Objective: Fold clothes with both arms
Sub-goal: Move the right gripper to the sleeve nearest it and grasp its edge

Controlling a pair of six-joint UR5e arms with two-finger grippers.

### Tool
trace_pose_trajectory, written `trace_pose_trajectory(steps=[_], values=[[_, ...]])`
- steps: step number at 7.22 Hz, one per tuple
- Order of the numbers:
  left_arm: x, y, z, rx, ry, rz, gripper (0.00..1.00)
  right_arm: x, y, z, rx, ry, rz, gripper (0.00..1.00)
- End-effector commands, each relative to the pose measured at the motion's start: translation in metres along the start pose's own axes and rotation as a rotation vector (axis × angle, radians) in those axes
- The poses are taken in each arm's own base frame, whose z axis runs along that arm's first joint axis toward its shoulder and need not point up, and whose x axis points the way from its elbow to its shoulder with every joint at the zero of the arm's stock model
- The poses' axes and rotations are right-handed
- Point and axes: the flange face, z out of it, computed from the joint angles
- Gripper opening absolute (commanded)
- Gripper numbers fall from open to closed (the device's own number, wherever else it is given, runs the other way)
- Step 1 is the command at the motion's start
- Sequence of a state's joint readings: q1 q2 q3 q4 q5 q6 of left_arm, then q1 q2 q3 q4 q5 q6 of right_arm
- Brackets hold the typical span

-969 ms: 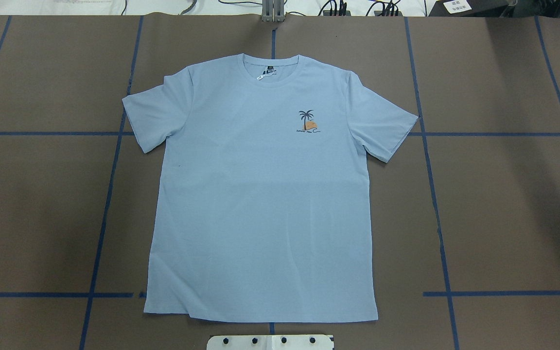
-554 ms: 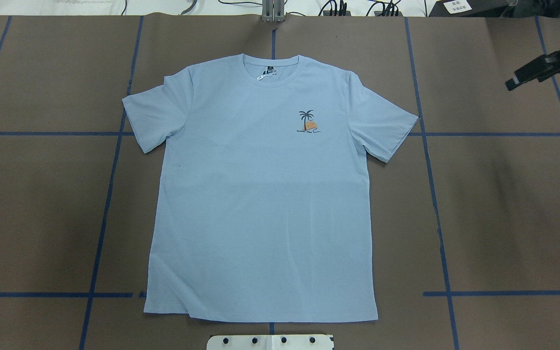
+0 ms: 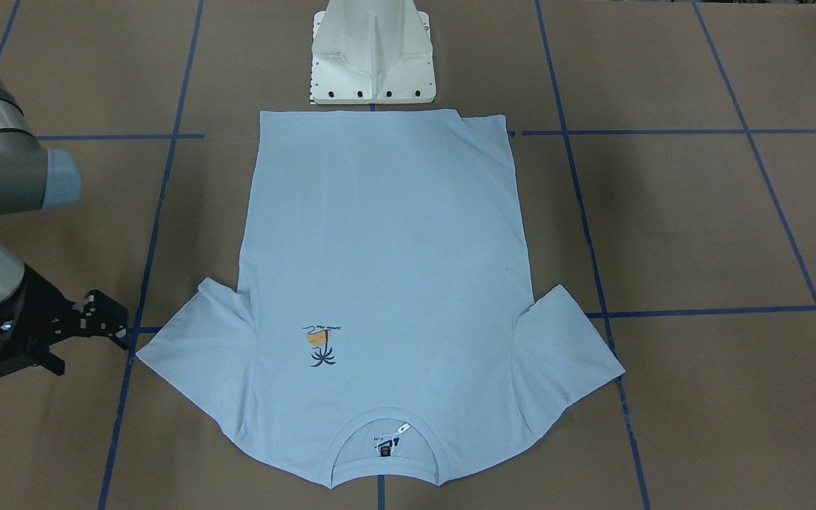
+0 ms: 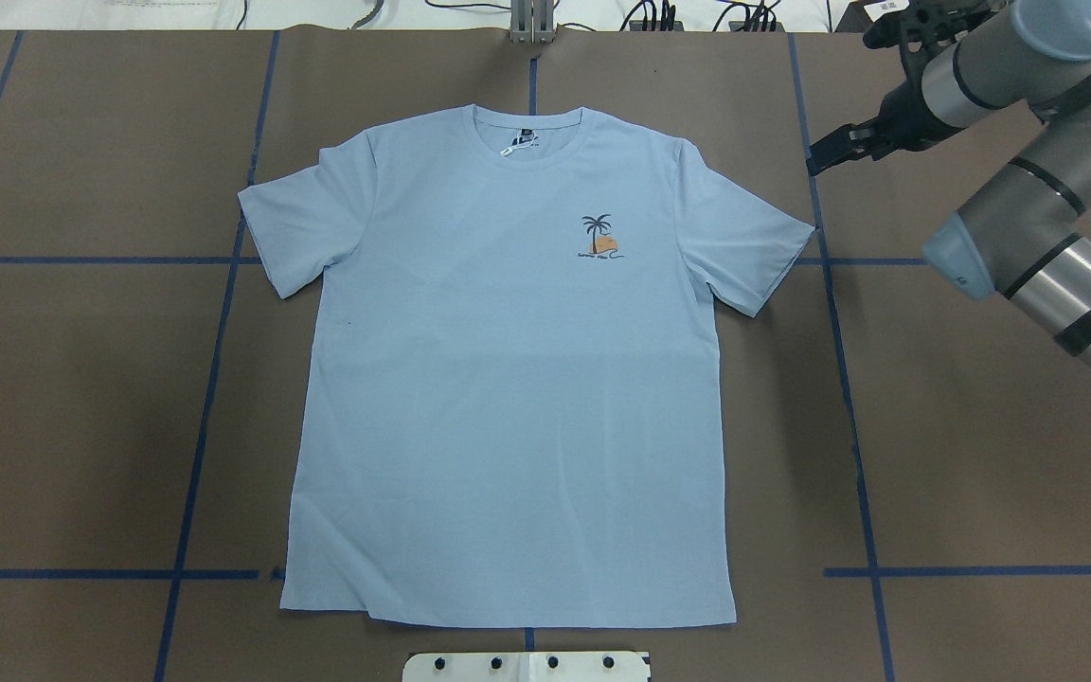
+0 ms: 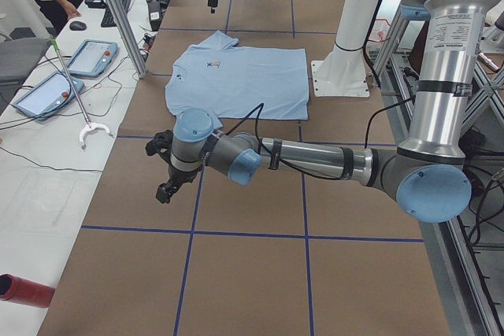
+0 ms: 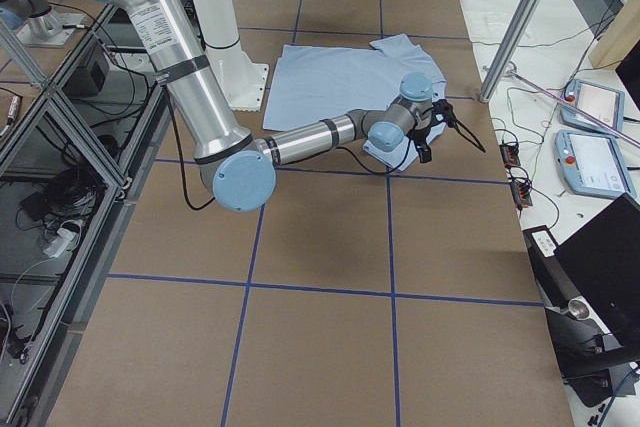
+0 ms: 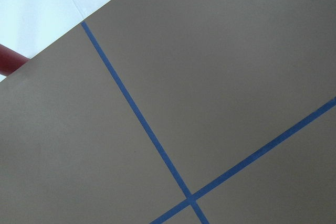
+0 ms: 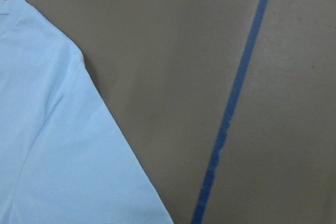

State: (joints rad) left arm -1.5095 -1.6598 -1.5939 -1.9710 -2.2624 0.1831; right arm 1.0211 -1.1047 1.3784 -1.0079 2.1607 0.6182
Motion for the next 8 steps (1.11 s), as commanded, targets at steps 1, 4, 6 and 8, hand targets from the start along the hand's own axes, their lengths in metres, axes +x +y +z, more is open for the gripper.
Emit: trace_pose_trajectory(steps=[1,4,6,8], values=[[0.005,-0.005,-0.005,0.016,0.008,-0.024,1.00,-0.024,0.013,0.027,-0.038,-0.010,0.007,1.00],[0.004,-0.005,-0.005,0.015,0.009,-0.022,1.00,-0.017,0.027,0.061,-0.073,0.044,0.015,1.00],[0.006,-0.005,-0.007,0.018,0.010,-0.020,1.00,-0.013,0.028,0.075,-0.092,0.060,0.023,1.00],[0.009,-0.007,-0.010,0.025,0.008,-0.016,1.00,-0.010,0.032,0.081,-0.106,0.065,0.026,0.98]])
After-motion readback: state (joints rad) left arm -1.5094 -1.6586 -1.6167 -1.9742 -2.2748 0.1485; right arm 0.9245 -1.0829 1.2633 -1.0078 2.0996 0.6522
